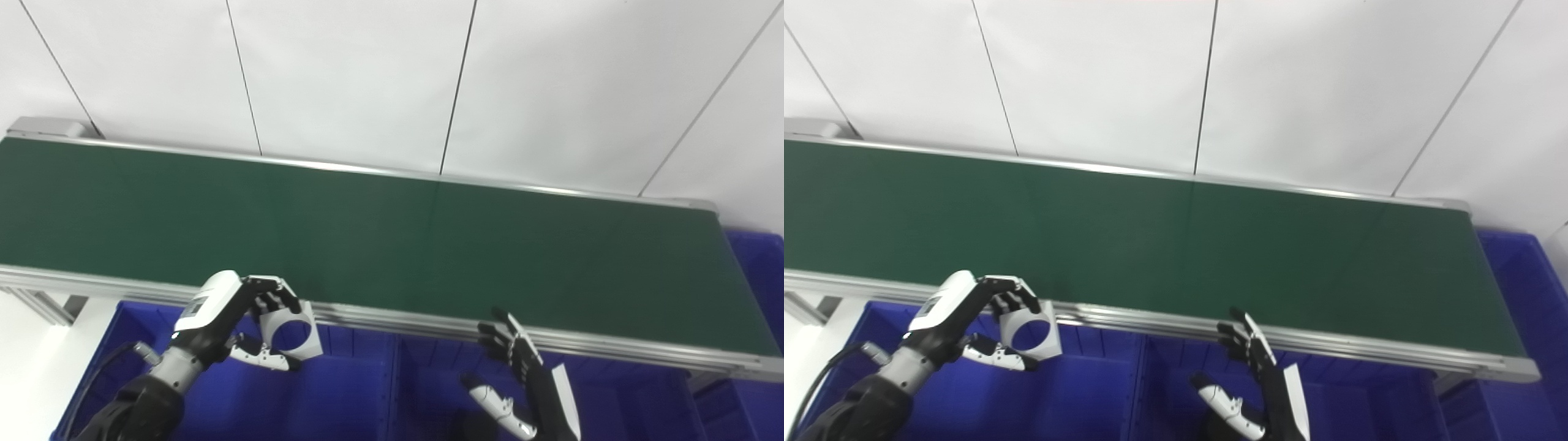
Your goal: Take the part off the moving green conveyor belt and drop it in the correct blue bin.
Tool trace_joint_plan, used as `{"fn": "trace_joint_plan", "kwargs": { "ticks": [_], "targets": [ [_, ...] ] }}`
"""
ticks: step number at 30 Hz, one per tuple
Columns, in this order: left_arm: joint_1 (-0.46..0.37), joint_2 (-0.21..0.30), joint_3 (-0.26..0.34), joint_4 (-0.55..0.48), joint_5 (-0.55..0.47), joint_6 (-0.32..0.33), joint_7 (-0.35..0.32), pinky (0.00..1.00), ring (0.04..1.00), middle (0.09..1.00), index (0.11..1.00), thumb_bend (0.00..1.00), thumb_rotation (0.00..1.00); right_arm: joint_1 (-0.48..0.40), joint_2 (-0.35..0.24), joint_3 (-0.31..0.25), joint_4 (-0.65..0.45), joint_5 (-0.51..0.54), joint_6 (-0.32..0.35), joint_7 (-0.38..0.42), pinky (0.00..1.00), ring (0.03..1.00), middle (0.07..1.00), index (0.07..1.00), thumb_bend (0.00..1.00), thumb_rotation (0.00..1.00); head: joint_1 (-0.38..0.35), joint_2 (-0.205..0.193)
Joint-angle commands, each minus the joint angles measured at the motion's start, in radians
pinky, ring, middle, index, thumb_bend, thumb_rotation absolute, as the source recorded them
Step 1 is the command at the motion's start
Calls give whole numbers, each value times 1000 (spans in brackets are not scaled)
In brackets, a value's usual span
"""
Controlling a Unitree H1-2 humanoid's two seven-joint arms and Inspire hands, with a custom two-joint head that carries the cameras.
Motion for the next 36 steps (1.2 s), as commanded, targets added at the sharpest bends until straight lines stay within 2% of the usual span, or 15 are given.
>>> {"fn": "trace_joint_plan", "kwargs": {
  "ticks": [1, 4, 10, 14, 19, 21, 23, 24, 26, 27, 30, 31, 32, 33, 36],
  "targets": [
    [-12, 24, -11, -20, -7, 2, -29, 427, 432, 461, 524, 499, 0, -9, 1, 1, -35, 3, 5, 6, 746, 777, 809, 907, 636, 557, 3, 7],
    [-15, 31, -34, -30, 9, 11, -65, 405, 416, 463, 527, 498, 0, -12, -2, -1, -36, 1, 7, 7, 747, 777, 809, 906, 639, 570, 10, 9],
    [-37, 54, -89, -48, 99, 36, -129, 457, 447, 487, 508, 502, 0, -16, -4, -2, -37, 10, 9, 14, 748, 776, 808, 905, 638, 558, 12, 11],
    [-53, 60, -120, -40, 177, 45, -141, 470, 451, 486, 506, 503, 0, -16, -2, -5, -37, 5, 7, 12, 738, 772, 804, 903, 652, 576, 14, 13],
    [-71, 53, -148, -41, 269, 90, -157, 498, 462, 478, 508, 503, 0, -20, -3, -9, -31, 3, 2, 12, 736, 772, 804, 904, 639, 563, 18, 13],
    [-73, 54, -161, -48, 310, 109, -166, 532, 478, 479, 502, 503, 0, -20, -2, -9, -33, 1, 5, 12, 731, 768, 803, 903, 638, 558, 16, 14],
    [-76, 60, -177, -60, 361, 126, -185, 622, 508, 494, 476, 501, 0, -20, -1, -10, -35, -5, 6, 9, 724, 763, 799, 900, 644, 565, 15, 15],
    [-77, 63, -186, -68, 391, 134, -199, 672, 588, 510, 473, 510, 0, -20, -1, -10, -35, -6, 6, 9, 722, 762, 798, 898, 644, 566, 16, 15],
    [-80, 69, -201, -81, 443, 147, -223, 716, 642, 521, 470, 513, 0, -19, -1, -11, -35, -1, 5, 11, 723, 763, 800, 898, 644, 570, 16, 16],
    [-80, 70, -208, -86, 465, 153, -233, 769, 681, 613, 486, 510, 48, -19, -1, -11, -35, 2, 5, 12, 724, 763, 800, 897, 640, 559, 16, 16],
    [-79, 78, -228, -113, 530, 170, -287, 864, 732, 696, 498, 505, 89, -18, 1, -11, -37, 9, 6, 14, 728, 765, 799, 895, 638, 545, 15, 20],
    [-77, 81, -232, -124, 547, 174, -308, 918, 759, 727, 623, 619, 358, -18, 1, -11, -38, 8, 7, 13, 730, 767, 800, 896, 638, 549, 15, 20],
    [-76, 84, -236, -135, 559, 176, -325, 959, 777, 748, 681, 683, 499, -17, 1, -11, -40, 7, 8, 14, 731, 767, 800, 897, 638, 551, 15, 22],
    [-74, 86, -239, -146, 568, 177, -341, 983, 786, 762, 710, 721, 572, -17, 0, -10, -41, 8, 9, 15, 732, 768, 800, 898, 635, 548, 15, 23],
    [-73, 93, -244, -176, 580, 186, -403, 998, 815, 791, 748, 766, 634, -17, 0, -10, -42, 9, 8, 15, 733, 766, 800, 900, 632, 545, 14, 25]
  ]
}}
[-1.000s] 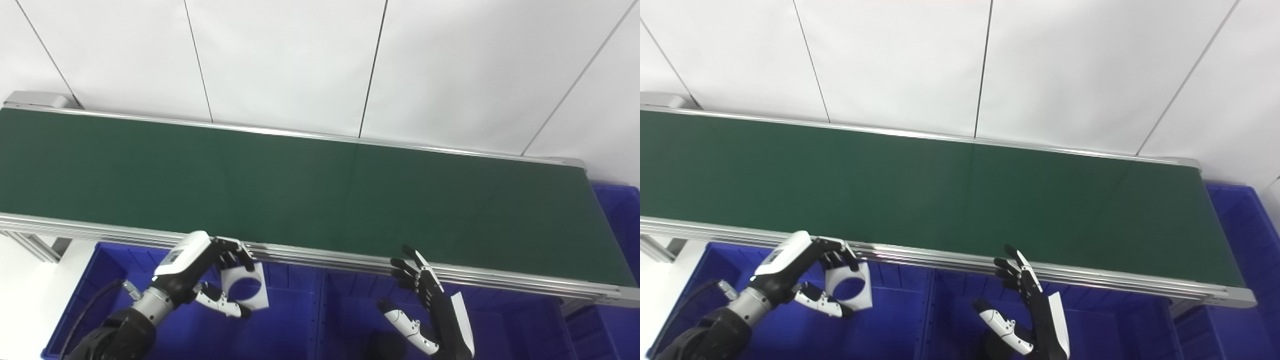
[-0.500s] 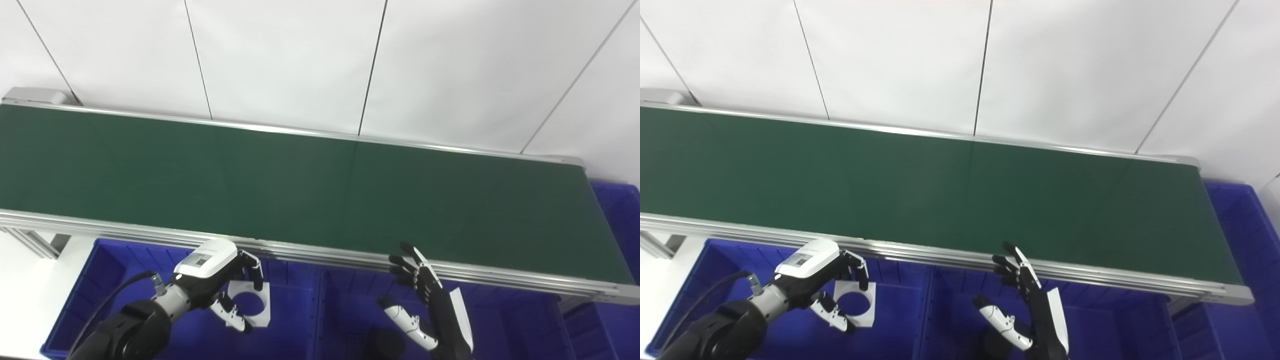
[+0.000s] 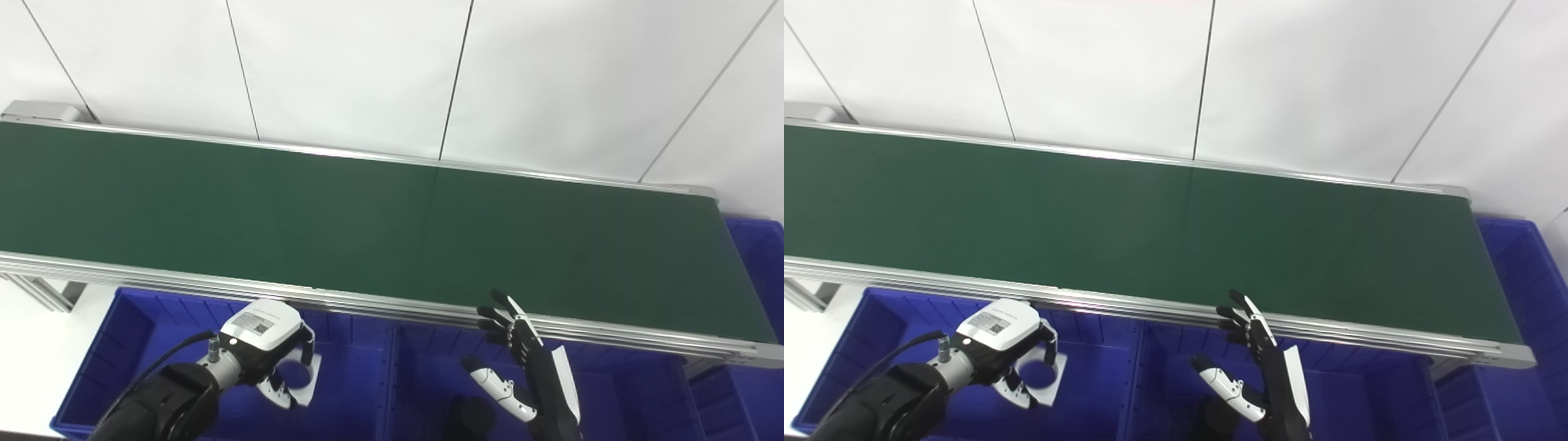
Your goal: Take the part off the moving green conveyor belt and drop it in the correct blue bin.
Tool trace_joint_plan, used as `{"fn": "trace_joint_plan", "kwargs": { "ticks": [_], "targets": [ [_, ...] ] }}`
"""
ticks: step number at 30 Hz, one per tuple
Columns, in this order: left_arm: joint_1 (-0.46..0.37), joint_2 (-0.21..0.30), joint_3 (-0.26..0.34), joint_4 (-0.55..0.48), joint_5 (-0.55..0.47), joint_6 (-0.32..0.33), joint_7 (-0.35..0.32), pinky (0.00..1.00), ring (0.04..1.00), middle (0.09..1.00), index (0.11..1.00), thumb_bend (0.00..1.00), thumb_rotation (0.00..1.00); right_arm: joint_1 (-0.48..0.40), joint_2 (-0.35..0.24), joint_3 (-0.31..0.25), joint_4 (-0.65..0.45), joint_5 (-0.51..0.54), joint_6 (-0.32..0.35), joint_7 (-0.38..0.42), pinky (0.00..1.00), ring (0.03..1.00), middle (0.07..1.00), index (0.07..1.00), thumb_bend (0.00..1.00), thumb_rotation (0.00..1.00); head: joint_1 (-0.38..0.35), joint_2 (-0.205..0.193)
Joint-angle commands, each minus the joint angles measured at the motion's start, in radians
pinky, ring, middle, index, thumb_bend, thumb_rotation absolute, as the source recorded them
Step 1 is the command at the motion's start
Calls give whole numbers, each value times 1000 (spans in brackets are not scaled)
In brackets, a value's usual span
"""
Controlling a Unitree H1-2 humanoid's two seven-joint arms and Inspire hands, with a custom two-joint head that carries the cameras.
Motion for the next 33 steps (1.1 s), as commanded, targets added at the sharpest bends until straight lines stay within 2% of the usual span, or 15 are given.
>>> {"fn": "trace_joint_plan", "kwargs": {
  "ticks": [1, 2, 6, 10, 13, 16, 17, 20, 25, 27, 31, 33],
  "targets": [
    [-13, 26, 3, -52, 10, 12, -46, 999, 823, 798, 756, 774, 643, -6, 5, 0, -38, 7, 3, 0, 732, 765, 800, 900, 632, 546, 0, 3],
    [-10, 27, 8, -63, -4, 15, -67, 1000, 838, 810, 770, 801, 670, -6, 5, 0, -39, 6, 3, 0, 732, 767, 801, 902, 637, 554, 0, 3],
    [2, 33, 47, -116, -121, 31, -137, 1000, 859, 830, 791, 816, 658, -2, 6, 0, -43, 5, 2, -1, 730, 768, 802, 904, 645, 573, -1, 6],
    [24, 18, 114, -157, -305, 66, -159, 996, 841, 820, 787, 822, 501, -2, 5, -1, -50, 9, 11, 3, 727, 764, 800, 901, 633, 556, -4, 7],
    [34, 12, 146, -164, -432, 74, -158, 971, 845, 823, 797, 818, 451, -3, 3, -1, -50, 9, 11, 4, 726, 764, 798, 897, 636, 546, -5, 8],
    [51, -21, 186, -133, -583, 70, -121, 883, 837, 815, 792, 817, 446, -2, 1, 0, -60, 5, 24, 7, 727, 765, 800, 898, 637, 553, -12, 10],
    [58, -37, 200, -115, -634, 62, -104, 783, 827, 818, 797, 814, 454, -1, 0, 1, -62, 5, 27, 8, 727, 764, 801, 898, 633, 549, -13, 10],
    [73, -93, 233, -48, -774, -3, -42, 716, 799, 811, 800, 794, 445, 2, 0, 4, -64, 3, 28, 6, 728, 764, 800, 896, 638, 549, -24, 11],
    [110, -181, 281, 17, -901, -69, 64, 723, 807, 819, 793, 832, 466, 10, 1, 10, -74, -9, 33, 3, 727, 764, 801, 897, 642, 564, -41, 18],
    [118, -202, 290, 40, -930, -102, 94, 725, 813, 828, 802, 823, 490, 14, 1, 12, -83, -13, 43, 6, 729, 765, 802, 899, 637, 565, -46, 20],
    [132, -237, 307, 74, -991, -147, 141, 756, 822, 836, 809, 771, 432, 21, 0, 17, -95, -17, 56, 11, 736, 770, 808, 902, 642, 578, -58, 24],
    [136, -246, 309, 84, -995, -165, 162, 763, 831, 857, 834, 772, 471, 23, -2, 19, -99, -15, 58, 14, 739, 771, 809, 905, 635, 572, -65, 26]
  ]
}}
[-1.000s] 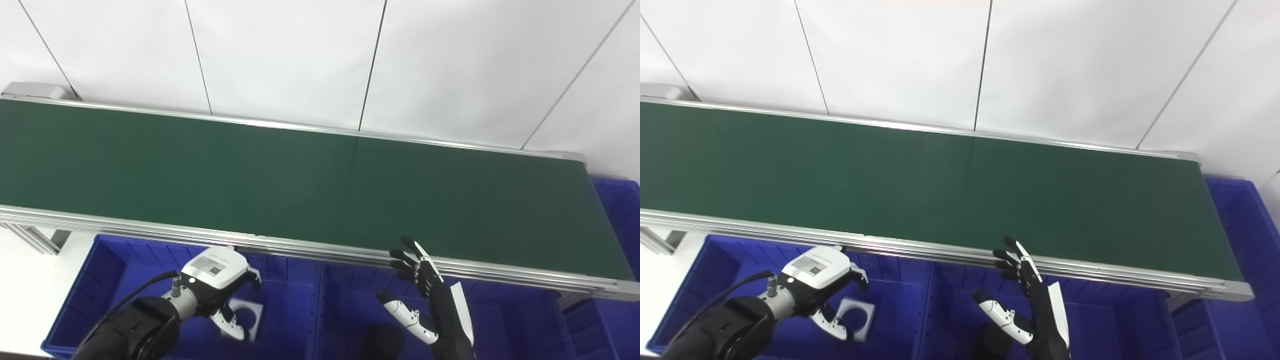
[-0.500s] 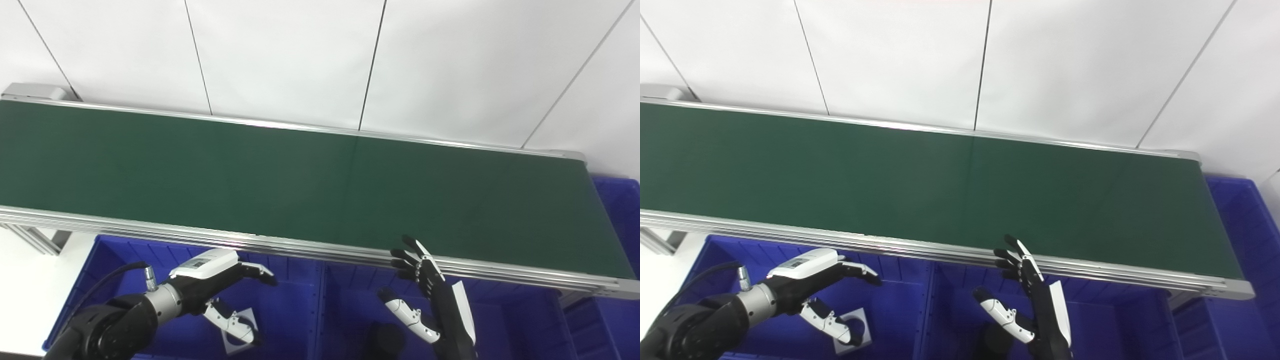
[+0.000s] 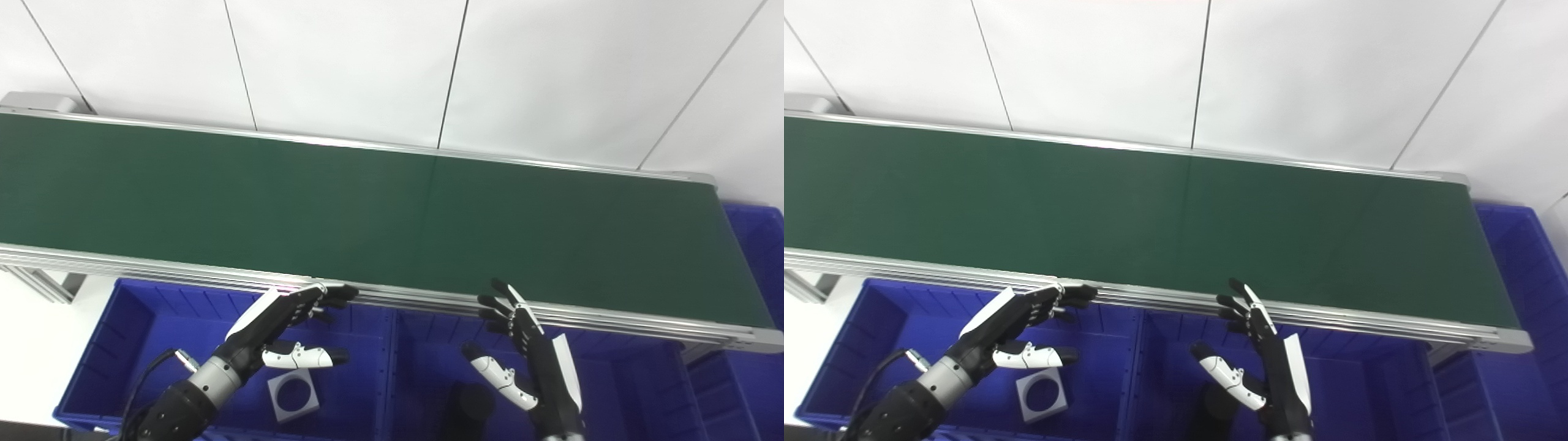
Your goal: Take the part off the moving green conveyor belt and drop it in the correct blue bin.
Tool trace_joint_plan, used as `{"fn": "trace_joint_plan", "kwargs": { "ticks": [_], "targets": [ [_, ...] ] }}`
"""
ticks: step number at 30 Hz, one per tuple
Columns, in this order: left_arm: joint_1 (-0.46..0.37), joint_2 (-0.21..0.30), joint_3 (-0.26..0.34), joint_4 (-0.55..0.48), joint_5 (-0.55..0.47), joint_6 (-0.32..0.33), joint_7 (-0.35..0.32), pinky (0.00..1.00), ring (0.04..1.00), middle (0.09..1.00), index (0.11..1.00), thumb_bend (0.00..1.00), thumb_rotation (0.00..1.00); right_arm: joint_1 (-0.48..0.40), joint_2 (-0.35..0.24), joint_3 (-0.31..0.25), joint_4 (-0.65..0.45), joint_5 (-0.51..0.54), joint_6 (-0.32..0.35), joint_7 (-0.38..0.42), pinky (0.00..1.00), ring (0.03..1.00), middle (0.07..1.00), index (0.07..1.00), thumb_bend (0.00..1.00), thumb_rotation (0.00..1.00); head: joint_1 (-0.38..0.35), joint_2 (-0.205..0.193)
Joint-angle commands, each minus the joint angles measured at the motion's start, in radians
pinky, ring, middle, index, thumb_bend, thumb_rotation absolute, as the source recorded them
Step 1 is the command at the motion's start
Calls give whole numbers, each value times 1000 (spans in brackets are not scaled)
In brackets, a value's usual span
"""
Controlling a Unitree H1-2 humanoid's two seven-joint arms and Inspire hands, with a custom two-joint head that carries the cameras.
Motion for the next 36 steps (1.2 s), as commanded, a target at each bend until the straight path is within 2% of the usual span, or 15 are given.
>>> {"fn": "trace_joint_plan", "kwargs": {
  "ticks": [1, 4, 7, 14, 20, 29, 32, 36],
  "targets": [
    [-1, -6, 5, -6, -21, -55, 36, 758, 834, 869, 851, 777, 483, 1, 1, 8, -37, 6, 12, 13, 740, 772, 810, 906, 635, 572, 0, 2],
    [9, -26, 15, 6, -73, -52, 54, 737, 826, 875, 872, 791, 477, 4, 2, 12, -48, -5, 32, 15, 737, 771, 808, 905, 631, 560, -19, 7],
    [18, -43, 22, 13, -125, -40, 60, 753, 835, 868, 875, 800, 387, 6, 3, 17, -56, -15, 51, 15, 732, 772, 811, 904, 638, 570, -35, 7],
    [31, -60, 39, 23, -211, -37, 65, 814, 867, 893, 889, 818, 304, 12, 2, 25, -60, -20, 62, 12, 730, 775, 813, 900, 633, 543, -57, 2],
    [28, -67, 48, 45, -249, -61, 67, 822, 874, 895, 883, 794, 302, 16, 4, 29, -63, -16, 65, 16, 741, 782, 819, 904, 628, 532, -78, 1],
    [21, -62, 64, 73, -277, -105, 63, 821, 865, 884, 876, 767, 261, 7, 13, 43, -47, -28, 60, 12, 735, 778, 822, 904, 622, 510, -191, -3],
    [17, -53, 72, 76, -301, -93, 55, 846, 883, 893, 877, 767, 241, 5, 24, 51, -42, -37, 62, 7, 739, 785, 826, 902, 631, 505, -234, -4],
    [14, -41, 79, 76, -308, -85, 54, 847, 888, 892, 873, 787, 242, 2, 40, 59, -37, -64, 65, -4, 745, 788, 829, 901, 664, 555, -279, 4]
  ]
}}
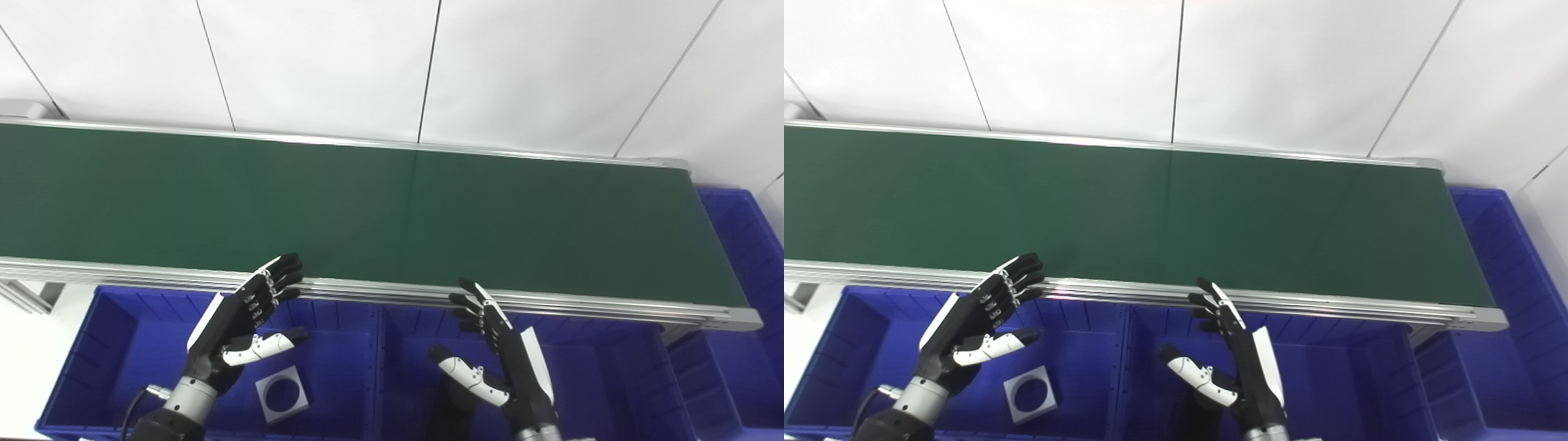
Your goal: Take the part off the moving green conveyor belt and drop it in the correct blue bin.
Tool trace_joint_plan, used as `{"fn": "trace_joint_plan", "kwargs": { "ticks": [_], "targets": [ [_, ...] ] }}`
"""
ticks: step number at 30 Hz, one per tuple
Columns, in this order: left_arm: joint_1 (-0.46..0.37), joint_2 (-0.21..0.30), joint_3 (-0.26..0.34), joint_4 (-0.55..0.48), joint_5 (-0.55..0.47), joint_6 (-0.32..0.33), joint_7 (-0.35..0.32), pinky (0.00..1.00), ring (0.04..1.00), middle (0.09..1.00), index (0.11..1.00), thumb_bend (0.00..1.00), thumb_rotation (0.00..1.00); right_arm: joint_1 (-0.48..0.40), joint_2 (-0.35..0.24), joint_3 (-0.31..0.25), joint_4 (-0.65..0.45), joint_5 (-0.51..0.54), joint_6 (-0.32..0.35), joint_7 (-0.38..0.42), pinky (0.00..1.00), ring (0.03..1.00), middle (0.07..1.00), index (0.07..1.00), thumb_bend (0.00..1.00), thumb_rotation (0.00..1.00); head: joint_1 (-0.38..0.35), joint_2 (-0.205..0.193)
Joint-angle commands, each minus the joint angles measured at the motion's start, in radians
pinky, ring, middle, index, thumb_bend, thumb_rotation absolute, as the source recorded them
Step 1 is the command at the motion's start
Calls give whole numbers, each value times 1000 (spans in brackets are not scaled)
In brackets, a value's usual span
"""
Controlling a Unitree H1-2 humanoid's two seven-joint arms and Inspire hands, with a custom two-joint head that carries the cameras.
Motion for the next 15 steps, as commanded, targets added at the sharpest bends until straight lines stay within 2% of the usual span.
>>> {"fn": "trace_joint_plan", "kwargs": {
  "ticks": [1, 6, 10, 15],
  "targets": [
    [-16, 19, 12, -14, -21, -25, -7, 848, 892, 893, 872, 787, 241, -12, 18, 9, -15, -18, 1, -16, 743, 787, 828, 901, 671, 572, -28, 6],
    [-24, 34, 20, 0, -33, -40, -13, 844, 884, 888, 868, 804, 249, -16, 38, 17, -15, -38, 9, -22, 755, 798, 835, 904, 681, 583, -56, 25],
    [-25, 39, 23, -6, -31, -27, -12, 831, 880, 884, 861, 814, 255, -21, 42, 18, -15, -49, 9, -26, 750, 793, 831, 902, 670, 572, -53, 31],
    [-22, 39, 15, -18, -30, -25, -15, 823, 879, 885, 865, 815, 252, -22, 36, 12, -16, -38, 2, -22, 749, 796, 832, 902, 666, 570, 0, 41]
  ]
}}
